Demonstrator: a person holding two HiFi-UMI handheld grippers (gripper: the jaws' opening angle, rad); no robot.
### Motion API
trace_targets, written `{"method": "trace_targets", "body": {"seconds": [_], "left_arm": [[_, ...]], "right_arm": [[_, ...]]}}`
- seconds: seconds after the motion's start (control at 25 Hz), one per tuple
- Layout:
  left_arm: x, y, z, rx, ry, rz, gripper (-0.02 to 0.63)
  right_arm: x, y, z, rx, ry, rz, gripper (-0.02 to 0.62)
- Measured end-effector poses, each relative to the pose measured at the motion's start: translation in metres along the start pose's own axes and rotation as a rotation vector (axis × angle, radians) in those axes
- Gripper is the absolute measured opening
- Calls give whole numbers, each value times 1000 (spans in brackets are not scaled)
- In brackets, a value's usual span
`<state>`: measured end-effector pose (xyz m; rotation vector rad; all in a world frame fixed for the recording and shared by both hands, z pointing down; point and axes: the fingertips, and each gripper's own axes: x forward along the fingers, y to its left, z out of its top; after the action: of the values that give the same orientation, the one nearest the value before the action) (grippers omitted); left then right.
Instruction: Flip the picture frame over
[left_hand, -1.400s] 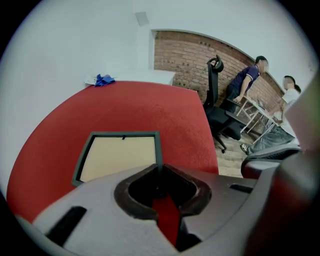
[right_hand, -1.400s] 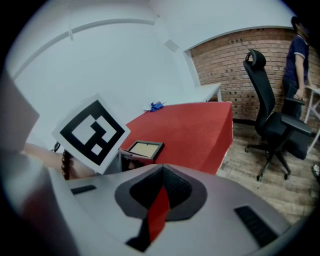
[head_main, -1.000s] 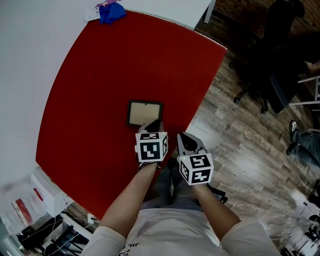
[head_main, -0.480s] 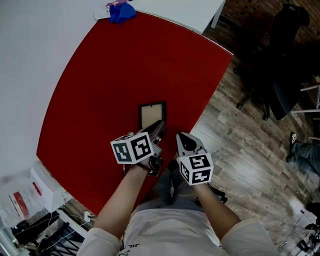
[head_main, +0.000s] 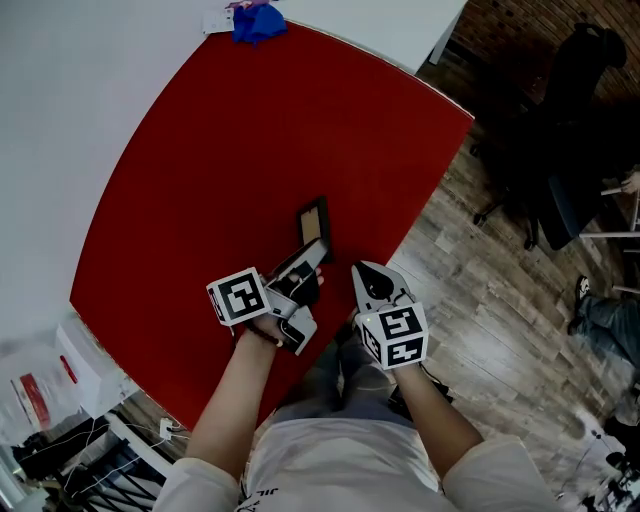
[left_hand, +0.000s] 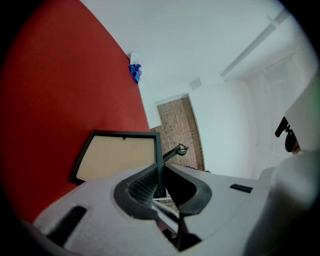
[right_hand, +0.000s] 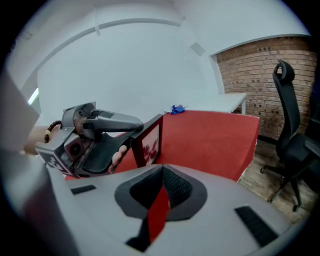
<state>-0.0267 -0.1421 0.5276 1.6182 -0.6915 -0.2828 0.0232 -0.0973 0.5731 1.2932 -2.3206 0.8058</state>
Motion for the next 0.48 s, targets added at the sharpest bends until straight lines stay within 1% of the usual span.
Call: {"method": "trace_targets", "body": {"seconds": [0.04, 0.12, 0.2, 0.32, 0.48], "left_arm": [[-2, -2, 3, -30, -17, -34, 48], [-7, -5, 9, -65, -42, -98, 48], [-12, -6, 14, -100, -65, -144, 48], [-19, -4, 19, -134, -92, -181, 48], [-31, -3, 24, -125, -103, -194, 48]], "right_arm": [[1, 3, 1, -9, -2, 9, 5], [3, 9, 4, -35, -12, 29, 5], [5, 17, 8, -76, -22, 58, 5], [10, 29, 12, -147, -28, 108, 6], [19, 48, 16, -246, -33, 163, 6]]}}
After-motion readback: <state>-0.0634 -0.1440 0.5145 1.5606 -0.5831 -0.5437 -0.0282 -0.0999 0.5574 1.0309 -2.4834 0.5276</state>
